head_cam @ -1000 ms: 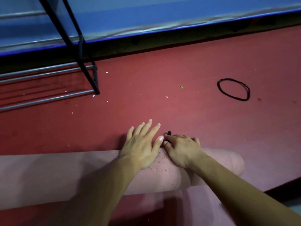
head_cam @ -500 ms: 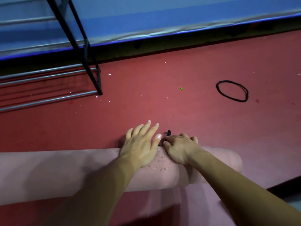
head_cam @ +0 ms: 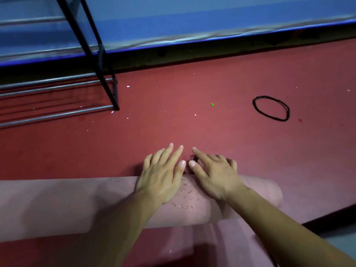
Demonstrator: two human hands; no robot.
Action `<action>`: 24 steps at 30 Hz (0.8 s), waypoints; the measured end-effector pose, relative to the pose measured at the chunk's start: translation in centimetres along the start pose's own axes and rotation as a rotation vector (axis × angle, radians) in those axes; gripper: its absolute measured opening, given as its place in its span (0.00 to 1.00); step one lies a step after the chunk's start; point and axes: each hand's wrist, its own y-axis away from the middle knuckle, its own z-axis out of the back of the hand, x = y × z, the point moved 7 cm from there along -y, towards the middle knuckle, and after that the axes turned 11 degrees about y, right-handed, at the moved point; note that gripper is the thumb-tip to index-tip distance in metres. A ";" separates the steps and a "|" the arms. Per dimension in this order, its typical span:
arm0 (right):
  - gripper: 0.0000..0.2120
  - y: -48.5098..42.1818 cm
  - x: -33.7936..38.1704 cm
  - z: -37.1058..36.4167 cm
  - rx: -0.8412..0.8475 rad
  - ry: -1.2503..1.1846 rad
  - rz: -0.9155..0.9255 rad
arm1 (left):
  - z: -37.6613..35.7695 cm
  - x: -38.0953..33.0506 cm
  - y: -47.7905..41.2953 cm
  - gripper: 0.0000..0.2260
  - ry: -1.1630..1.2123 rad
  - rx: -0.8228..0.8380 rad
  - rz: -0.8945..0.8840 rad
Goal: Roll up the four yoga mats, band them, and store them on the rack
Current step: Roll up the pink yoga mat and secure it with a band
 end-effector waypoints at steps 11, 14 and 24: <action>0.36 -6.7 0.4 0.4 0.105 0.136 0.065 | -0.5 -0.6 2.8 0.31 -0.106 -0.015 -0.028; 0.34 -7.7 0.5 -0.3 0.135 0.218 0.064 | -0.6 -0.9 3.8 0.31 -0.123 -0.004 -0.037; 0.26 -7.6 0.2 -4.8 0.250 0.072 0.214 | -0.7 -1.1 4.5 0.34 -0.159 -0.026 -0.039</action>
